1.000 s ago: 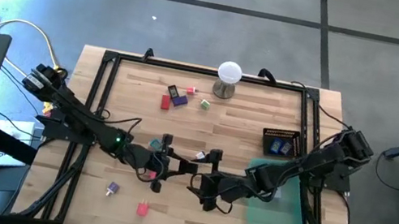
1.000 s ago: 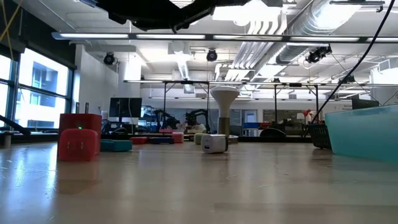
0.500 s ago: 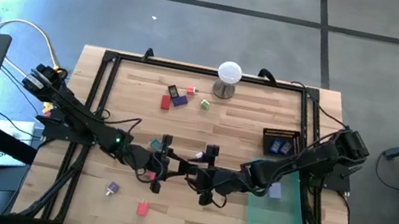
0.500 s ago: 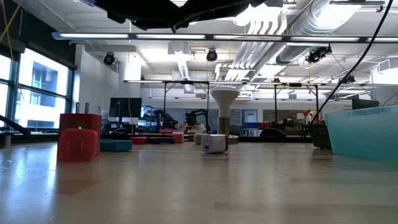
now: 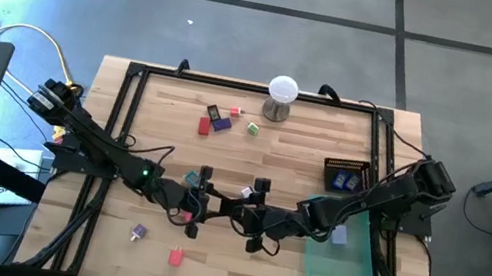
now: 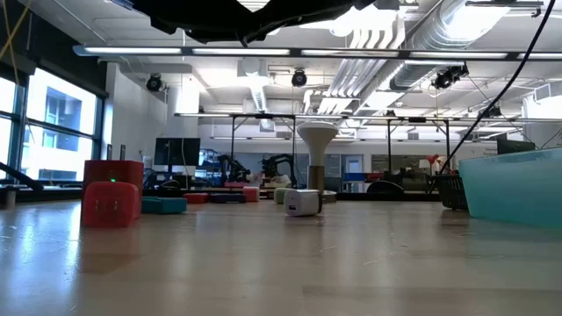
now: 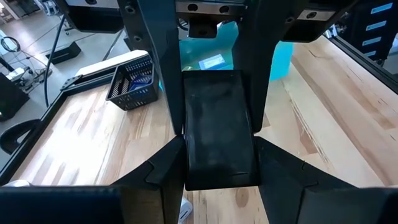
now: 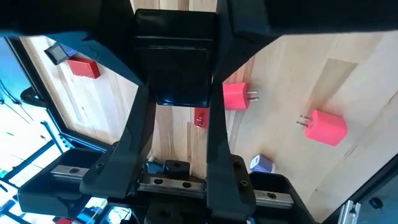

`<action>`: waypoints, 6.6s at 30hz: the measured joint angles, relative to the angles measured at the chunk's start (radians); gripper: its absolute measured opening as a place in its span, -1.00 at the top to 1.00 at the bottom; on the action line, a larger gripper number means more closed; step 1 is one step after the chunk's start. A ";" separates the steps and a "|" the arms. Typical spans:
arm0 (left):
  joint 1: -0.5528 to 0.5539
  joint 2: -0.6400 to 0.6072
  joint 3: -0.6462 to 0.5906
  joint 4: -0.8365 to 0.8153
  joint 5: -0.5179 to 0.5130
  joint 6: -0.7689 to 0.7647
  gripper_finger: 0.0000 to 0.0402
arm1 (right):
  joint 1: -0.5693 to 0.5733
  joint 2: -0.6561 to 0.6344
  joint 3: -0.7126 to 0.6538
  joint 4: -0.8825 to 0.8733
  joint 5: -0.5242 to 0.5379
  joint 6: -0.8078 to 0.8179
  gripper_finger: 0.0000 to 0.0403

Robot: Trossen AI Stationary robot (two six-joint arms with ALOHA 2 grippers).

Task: Pick & Place Office items
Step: Put the black charger adapter into the green bin, then put the white charger adapter into the green bin

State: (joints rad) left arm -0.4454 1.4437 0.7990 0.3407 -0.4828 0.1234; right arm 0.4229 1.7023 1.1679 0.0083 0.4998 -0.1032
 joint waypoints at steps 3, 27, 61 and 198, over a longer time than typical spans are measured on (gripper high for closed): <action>0.000 0.000 0.000 -0.004 -0.001 0.000 0.23 | 0.000 0.000 0.000 -0.001 0.000 -0.004 0.29; 0.034 0.001 0.000 -0.020 0.003 -0.072 0.12 | 0.002 0.000 0.000 -0.035 0.003 0.000 0.28; 0.025 0.000 0.000 -0.037 -0.021 -0.036 -0.58 | 0.021 -0.072 0.000 -0.790 0.209 0.589 0.28; 0.227 0.087 0.000 -0.173 0.226 -0.496 -0.58 | 0.083 -0.415 -0.288 -0.950 0.620 1.195 0.18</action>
State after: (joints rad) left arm -0.2180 1.5303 0.7990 0.1681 -0.2570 -0.3724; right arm 0.5057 1.2873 0.8803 -0.9414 1.1199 1.0922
